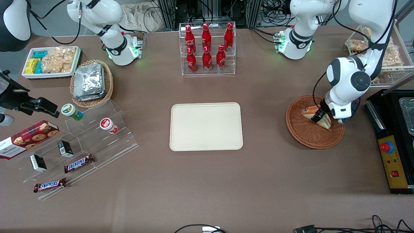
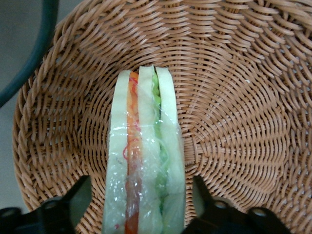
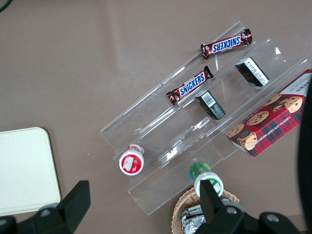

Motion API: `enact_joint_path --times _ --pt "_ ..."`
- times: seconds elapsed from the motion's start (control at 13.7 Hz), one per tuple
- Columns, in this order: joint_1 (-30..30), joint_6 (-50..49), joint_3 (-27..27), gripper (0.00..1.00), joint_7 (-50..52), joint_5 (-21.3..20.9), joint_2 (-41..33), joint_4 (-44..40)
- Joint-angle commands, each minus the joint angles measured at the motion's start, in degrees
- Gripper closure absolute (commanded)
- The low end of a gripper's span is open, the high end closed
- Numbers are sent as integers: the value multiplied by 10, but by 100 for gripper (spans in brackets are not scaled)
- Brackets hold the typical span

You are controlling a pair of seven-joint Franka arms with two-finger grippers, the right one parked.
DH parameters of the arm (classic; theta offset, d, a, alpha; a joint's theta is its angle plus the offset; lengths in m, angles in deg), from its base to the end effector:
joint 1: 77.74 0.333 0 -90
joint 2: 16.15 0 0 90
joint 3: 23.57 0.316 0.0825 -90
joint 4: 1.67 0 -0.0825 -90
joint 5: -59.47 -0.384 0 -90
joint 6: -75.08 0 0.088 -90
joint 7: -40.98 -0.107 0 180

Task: Place sandwich from basket to tray
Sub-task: 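Lift the sandwich out of the basket with the left gripper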

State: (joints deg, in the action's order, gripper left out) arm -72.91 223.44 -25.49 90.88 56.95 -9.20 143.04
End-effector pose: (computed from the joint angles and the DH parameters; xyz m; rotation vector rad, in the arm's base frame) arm 0.4562 0.0220 0.2260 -2.8036 -1.3263 0.0706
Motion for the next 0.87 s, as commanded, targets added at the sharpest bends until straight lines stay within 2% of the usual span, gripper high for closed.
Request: enact_joint_path --times 0.0,0.15,0.22,0.44,0.58,0.8 --pt "-2 14 0 61 13 -11 0 7" --pt "-2 14 0 91 10 -11 -3 7" --pt "-1 9 0 100 7 -11 -9 5" --pt "-2 -42 -2 100 6 -26 -42 -14" --pt "-3 -122 -10 100 -6 -41 -69 -53" --pt "-3 -241 -60 100 -37 -42 -84 -142"
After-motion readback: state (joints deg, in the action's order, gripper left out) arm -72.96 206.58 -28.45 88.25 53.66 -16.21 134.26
